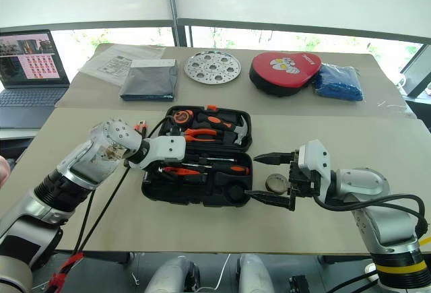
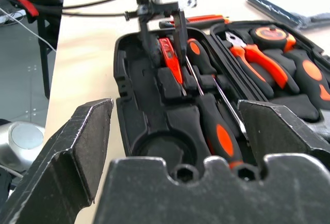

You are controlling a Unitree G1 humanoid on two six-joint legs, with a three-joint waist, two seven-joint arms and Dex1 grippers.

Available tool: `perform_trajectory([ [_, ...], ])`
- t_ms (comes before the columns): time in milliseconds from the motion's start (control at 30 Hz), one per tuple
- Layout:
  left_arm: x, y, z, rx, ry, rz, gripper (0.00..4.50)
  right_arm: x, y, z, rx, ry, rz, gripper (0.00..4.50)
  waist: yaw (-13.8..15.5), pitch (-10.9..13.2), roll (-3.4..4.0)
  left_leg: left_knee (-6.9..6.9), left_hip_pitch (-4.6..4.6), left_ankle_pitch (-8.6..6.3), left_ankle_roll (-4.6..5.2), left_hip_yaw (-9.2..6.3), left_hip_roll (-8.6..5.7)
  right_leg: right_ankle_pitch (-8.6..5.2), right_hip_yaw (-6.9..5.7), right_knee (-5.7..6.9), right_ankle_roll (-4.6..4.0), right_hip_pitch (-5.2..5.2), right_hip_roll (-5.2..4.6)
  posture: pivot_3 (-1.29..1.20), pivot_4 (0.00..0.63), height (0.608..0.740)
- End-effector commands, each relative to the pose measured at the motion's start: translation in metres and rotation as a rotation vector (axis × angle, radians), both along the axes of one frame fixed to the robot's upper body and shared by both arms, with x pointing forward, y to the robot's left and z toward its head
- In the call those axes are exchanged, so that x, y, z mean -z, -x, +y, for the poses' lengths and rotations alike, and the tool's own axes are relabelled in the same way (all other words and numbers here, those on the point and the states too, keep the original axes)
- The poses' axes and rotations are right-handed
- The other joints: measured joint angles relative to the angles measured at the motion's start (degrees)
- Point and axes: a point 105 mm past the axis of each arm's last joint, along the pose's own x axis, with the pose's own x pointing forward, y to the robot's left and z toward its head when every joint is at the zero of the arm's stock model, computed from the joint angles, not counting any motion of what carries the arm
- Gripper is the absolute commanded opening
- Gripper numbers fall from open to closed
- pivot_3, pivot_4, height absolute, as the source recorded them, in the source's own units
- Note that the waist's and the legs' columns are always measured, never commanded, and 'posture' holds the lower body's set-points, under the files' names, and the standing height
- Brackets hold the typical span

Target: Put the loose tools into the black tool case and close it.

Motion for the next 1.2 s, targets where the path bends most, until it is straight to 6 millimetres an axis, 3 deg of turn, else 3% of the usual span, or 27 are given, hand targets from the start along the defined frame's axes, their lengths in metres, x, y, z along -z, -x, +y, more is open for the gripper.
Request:
perform_trajectory([
  [33,-0.045,0.001,-0.008,0.029,0.174,-0.095,3.58,-0.011,0.005,0.003,-0.036,-0.026,-0.018,4.5,0.1,0.0,0.0,0.05,-0.11,0.0,0.0,-0.04,0.01,0.0,-0.04,0.0,0.01,-0.06,-0.01,0.0,0.15,0.74],
  [133,-0.061,-0.001,-0.008,0.02,0.299,-0.131,3.58,-0.011,0.006,0.003,-0.035,-0.03,-0.013,4.5,0.1,0.0,0.01,0.12,-0.2,0.01,-0.01,-0.07,0.01,0.02,-0.08,-0.02,0.03,-0.08,-0.02,0.0,0.15,0.74],
  [200,-0.061,-0.004,-0.007,0.013,0.366,-0.146,3.58,-0.011,0.006,0.003,-0.031,-0.043,-0.013,4.5,0.0,0.0,0.0,0.13,-0.19,0.0,0.0,-0.07,0.0,0.03,-0.07,-0.03,0.05,-0.06,-0.02,0.0,0.15,0.74],
  [300,-0.053,-0.006,-0.004,0.0,0.449,-0.138,2.78,-0.012,0.005,0.004,-0.03,-0.059,-0.015,4.5,0.0,0.0,0.01,0.11,-0.14,0.01,-0.01,-0.07,-0.02,0.04,-0.06,-0.03,0.06,-0.03,-0.02,0.0,0.15,0.74],
  [500,-0.022,-0.015,0.002,-0.061,0.537,-0.143,0.48,-0.013,0.002,0.006,-0.029,-0.095,-0.032,4.5,0.0,0.0,0.0,0.11,-0.14,0.02,-0.03,-0.06,-0.03,0.05,-0.08,-0.02,0.06,-0.03,-0.01,0.0,0.15,0.74],
  [567,-0.008,-0.015,0.005,-0.069,0.537,-0.15,0.04,-0.014,0.0,0.005,-0.021,-0.104,-0.046,4.5,0.0,0.0,0.01,0.12,-0.14,0.02,-0.03,-0.06,-0.04,0.06,-0.08,-0.03,0.08,-0.03,-0.02,0.0,0.15,0.74],
  [667,0.015,-0.008,0.012,-0.074,0.469,-0.129,0.04,-0.014,0.0,0.004,-0.014,-0.111,-0.057,4.5,0.0,0.0,0.01,0.1,-0.12,0.01,-0.02,-0.05,-0.04,0.07,-0.07,-0.05,0.09,-0.02,-0.03,0.0,0.15,0.74],
  [800,0.025,0.001,0.012,-0.058,0.448,-0.099,0.04,-0.013,0.0,0.003,-0.01,-0.112,-0.059,4.5,0.0,0.0,0.02,0.1,-0.06,0.0,-0.01,-0.03,-0.02,0.08,-0.07,-0.04,0.09,0.03,-0.05,0.0,0.15,0.74],
  [1000,0.043,-0.004,0.021,-0.194,0.43,-0.089,0.04,-0.011,-0.002,0.003,0.003,-0.123,-0.062,4.5,0.0,0.0,0.05,0.03,0.46,-0.05,0.08,-0.06,0.03,0.07,-0.08,-0.11,0.1,0.59,-0.05,0.0,0.15,0.74],
  [1100,0.028,0.002,0.025,-0.196,0.526,-0.133,0.04,-0.013,-0.003,0.002,0.009,-0.147,-0.078,4.5,-0.3,-0.1,0.06,-0.03,0.67,-0.07,0.08,-0.05,0.06,0.07,-0.07,-0.12,0.09,0.75,-0.07,0.0,0.15,0.74],
  [1167,-0.003,0.012,0.031,-0.209,0.722,-0.188,0.04,-0.016,-0.002,-0.001,0.012,-0.18,-0.095,4.5,-0.6,0.0,0.06,-0.08,0.71,-0.07,0.07,-0.04,0.1,0.07,-0.04,-0.1,0.09,0.75,-0.07,0.0,0.15,0.74],
  [1200,-0.014,0.015,0.044,-0.266,0.767,-0.244,0.28,-0.016,-0.002,-0.005,0.018,-0.197,-0.09,4.5,-0.8,0.0,0.06,-0.11,0.69,-0.06,0.06,-0.03,0.12,0.07,-0.02,-0.08,0.08,0.69,-0.07,0.0,0.15,0.74],
])
